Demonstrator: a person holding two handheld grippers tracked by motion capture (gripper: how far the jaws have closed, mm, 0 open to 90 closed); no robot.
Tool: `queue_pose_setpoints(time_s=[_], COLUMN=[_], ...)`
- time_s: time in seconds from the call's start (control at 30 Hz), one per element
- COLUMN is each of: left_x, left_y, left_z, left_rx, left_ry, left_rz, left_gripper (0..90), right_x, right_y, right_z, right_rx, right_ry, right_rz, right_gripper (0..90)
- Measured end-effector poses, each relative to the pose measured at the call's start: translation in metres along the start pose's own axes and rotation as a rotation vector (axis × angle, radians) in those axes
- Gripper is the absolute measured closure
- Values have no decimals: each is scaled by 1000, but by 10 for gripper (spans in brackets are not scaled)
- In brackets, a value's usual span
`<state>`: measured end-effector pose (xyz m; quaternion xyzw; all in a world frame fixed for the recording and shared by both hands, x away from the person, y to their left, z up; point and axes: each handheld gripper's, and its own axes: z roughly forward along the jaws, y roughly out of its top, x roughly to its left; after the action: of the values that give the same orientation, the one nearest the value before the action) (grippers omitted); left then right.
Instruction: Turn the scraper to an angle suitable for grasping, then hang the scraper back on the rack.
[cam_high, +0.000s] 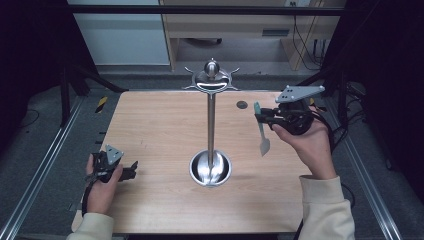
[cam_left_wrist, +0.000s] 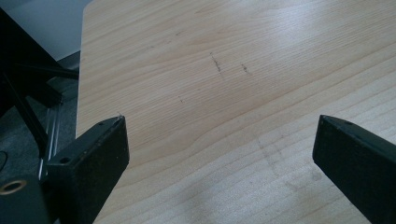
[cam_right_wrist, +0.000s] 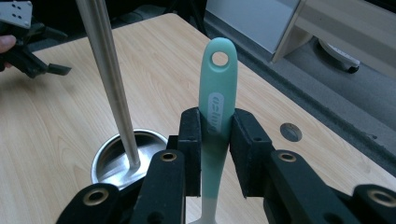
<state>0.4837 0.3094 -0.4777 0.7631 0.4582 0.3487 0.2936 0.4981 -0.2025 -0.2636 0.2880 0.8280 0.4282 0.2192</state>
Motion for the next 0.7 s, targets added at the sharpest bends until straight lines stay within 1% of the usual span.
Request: queue_pose_setpoints(time_s=[0.17, 0.23, 0.37, 0.6, 0.7], left_x=[0, 0, 0, 0, -1], left_y=[0, -1, -1, -2, -1], left_z=[-1, -1, -1, 0, -1], left_rx=[0, 1, 1, 2, 4], left_ry=[-3, -5, -7, -6, -1], left_rz=[-1, -2, -2, -7, 0], left_gripper=[34, 34, 35, 35, 35], right_x=[-1, -1, 1, 2, 2], right_y=[-1, -1, 0, 1, 1], right_z=[-6, -9, -13, -16, -18], right_rx=[-25, -44, -68, -84, -95], right_ry=[5, 5, 16, 21, 23], right_rz=[10, 16, 22, 19, 21], right_gripper=[747, 747, 747, 747, 746])
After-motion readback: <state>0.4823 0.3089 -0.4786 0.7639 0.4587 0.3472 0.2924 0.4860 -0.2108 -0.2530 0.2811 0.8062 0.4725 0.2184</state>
